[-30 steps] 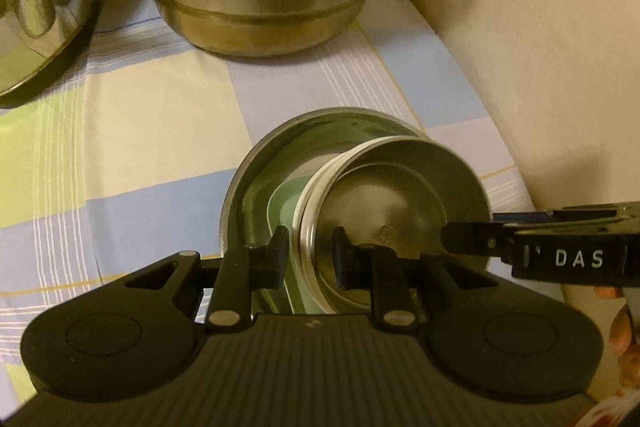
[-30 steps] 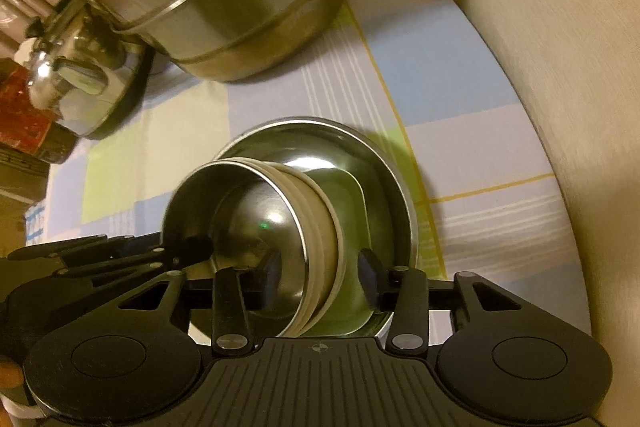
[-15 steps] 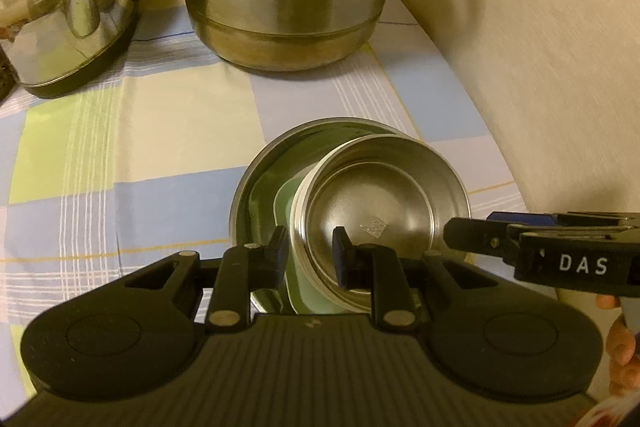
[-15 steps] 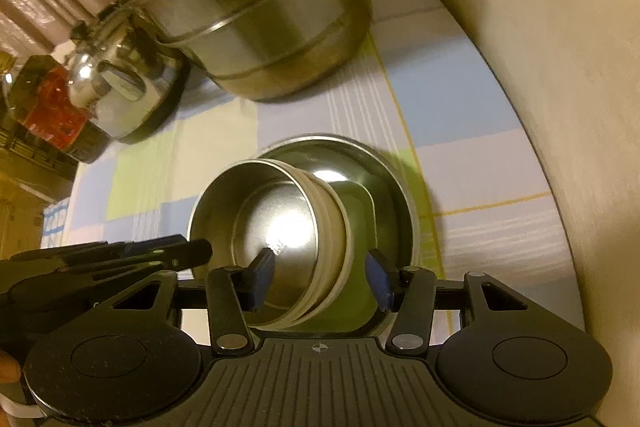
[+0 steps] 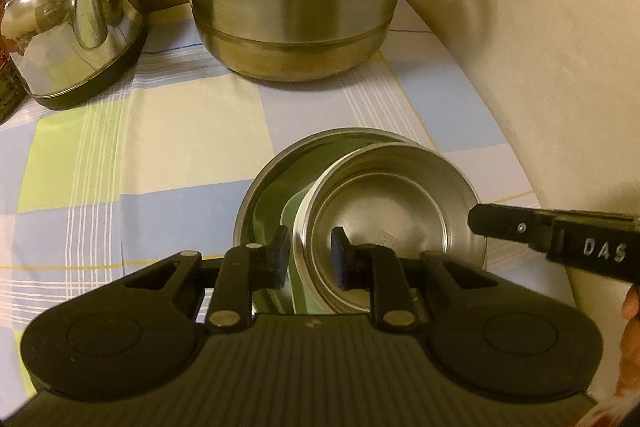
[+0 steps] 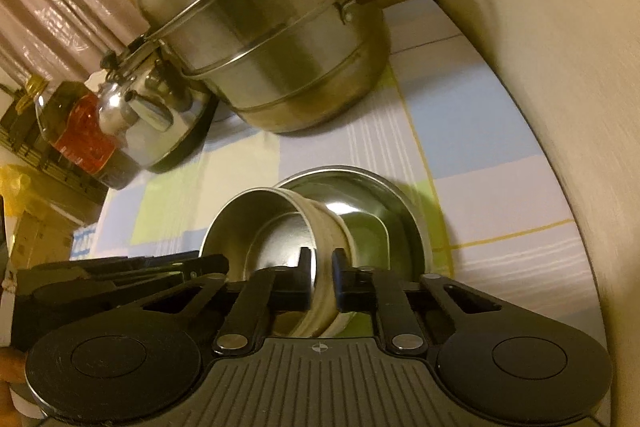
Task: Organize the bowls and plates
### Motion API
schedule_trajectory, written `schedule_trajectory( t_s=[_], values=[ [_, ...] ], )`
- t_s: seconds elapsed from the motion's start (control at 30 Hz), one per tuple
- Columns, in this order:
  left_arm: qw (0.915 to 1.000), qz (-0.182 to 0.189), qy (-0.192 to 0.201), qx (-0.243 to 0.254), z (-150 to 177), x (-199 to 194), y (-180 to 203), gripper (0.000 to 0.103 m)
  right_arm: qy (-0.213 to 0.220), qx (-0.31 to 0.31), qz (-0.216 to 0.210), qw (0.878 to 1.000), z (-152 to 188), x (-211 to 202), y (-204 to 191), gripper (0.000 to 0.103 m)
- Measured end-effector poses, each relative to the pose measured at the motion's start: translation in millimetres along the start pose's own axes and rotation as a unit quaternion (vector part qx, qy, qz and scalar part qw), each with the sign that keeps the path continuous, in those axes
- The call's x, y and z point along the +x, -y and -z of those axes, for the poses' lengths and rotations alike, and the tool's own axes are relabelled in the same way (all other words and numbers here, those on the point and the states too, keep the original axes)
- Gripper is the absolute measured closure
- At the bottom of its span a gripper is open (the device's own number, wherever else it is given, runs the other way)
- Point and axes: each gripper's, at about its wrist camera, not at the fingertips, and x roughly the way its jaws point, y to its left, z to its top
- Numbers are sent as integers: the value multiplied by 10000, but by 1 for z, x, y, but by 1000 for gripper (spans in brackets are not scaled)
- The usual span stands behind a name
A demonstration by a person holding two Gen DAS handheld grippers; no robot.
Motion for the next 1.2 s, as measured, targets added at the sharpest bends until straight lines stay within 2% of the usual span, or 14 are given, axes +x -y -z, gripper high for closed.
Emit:
schedule_trajectory(
  t_s=[0.03, 0.23, 0.4, 0.53, 0.93, 1.2],
  values=[
    [10000, -3, -21, 6, 0, 1, 0, 89, -31, 88, -35, 10000, -1, 0, 2, 94],
    [10000, -52, -46, 10, -1, 4, 0, 91, -207, 701, -188, 9972, -9, 1, 15, 94],
    [9999, -48, -85, -36, -1, 6, -1, 91, -202, 216, 32, 9996, -7, 2, 3, 94],
    [9999, -67, -104, -18, 0, 7, 0, 91, -194, 139, 87, 9997, -2, 6, 1, 94],
    [9999, -66, -35, 85, -3, 4, 2, 93, -419, 1406, -239, 9889, -9, 7, 28, 91],
    [9998, 108, -78, 115, -3, 4, -4, 92, -229, 677, 175, 9973, -4, 3, 3, 89]
  ],
)
